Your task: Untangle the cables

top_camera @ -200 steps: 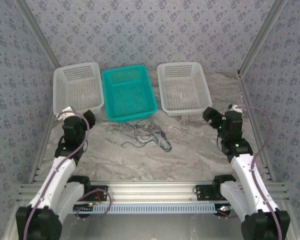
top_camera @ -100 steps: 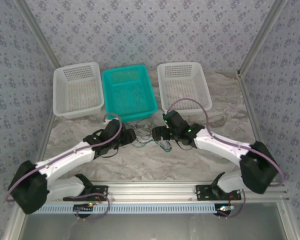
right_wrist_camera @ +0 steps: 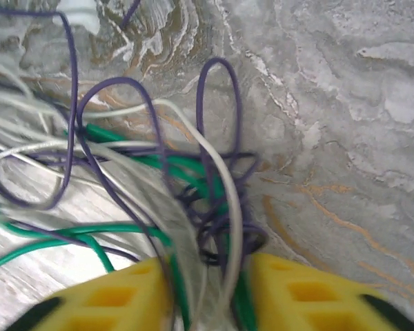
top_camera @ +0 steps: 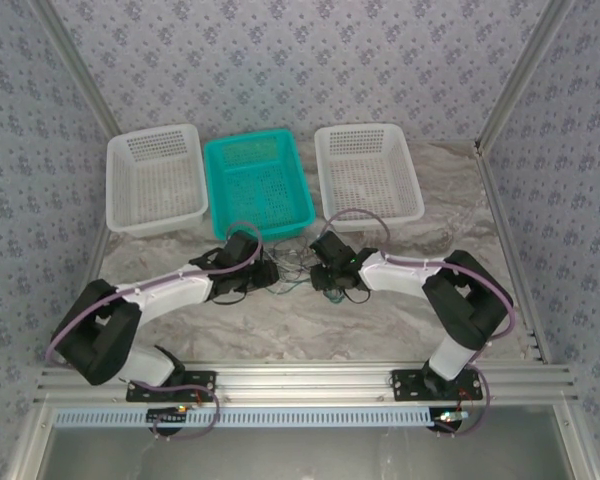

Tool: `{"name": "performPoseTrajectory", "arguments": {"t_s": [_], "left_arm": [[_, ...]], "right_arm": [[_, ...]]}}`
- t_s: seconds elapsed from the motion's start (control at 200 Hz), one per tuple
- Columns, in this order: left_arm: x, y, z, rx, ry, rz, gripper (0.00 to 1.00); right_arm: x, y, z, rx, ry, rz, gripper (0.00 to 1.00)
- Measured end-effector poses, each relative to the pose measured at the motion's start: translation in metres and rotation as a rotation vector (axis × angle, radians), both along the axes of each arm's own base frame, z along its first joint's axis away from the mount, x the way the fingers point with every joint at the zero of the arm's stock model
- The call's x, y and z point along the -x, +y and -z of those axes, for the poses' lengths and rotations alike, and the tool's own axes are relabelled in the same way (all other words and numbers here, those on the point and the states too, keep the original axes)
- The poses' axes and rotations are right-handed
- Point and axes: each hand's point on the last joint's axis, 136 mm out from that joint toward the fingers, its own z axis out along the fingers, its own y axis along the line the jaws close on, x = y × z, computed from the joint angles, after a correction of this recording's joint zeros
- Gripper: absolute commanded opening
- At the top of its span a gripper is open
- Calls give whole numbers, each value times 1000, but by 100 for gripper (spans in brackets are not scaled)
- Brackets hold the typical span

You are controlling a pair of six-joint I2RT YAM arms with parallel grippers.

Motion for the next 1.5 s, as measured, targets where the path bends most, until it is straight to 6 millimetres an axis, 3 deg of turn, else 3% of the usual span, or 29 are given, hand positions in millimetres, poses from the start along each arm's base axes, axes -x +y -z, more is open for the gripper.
{"name": "performPoseTrajectory", "arguments": {"t_s": [0.05,0.3,0.43,0.53,0.645,0.735,0.839,1.074,1.499], "left_arm": [[-2,-1,1,1,-5,-2,40],[-14,-4,-3,19,-49,-31,28],[-16,1,-8,14,-78,-54,43],[-11,17,-28,19,-146,-85,50],[-13,34,-61,36,-237,-117,53],[-18,52,-70,20,-262,-142,54],[-20,63,-57,-21,-227,-107,54],[-12,70,0,-154,-71,1,49],[-26,118,7,-253,-95,-176,47]], "right_arm": [[1,2,-1,-5,-1,0,17],[4,5,-7,-17,-9,-30,16],[10,3,-16,-24,-18,-48,15],[18,-6,-20,-13,-17,-54,15],[28,-18,-19,3,-4,-56,15],[32,-21,-16,7,9,-60,15],[35,-21,-14,-5,29,-69,14],[36,-20,-13,-32,48,-81,12],[37,-19,-13,-37,54,-88,12]]}}
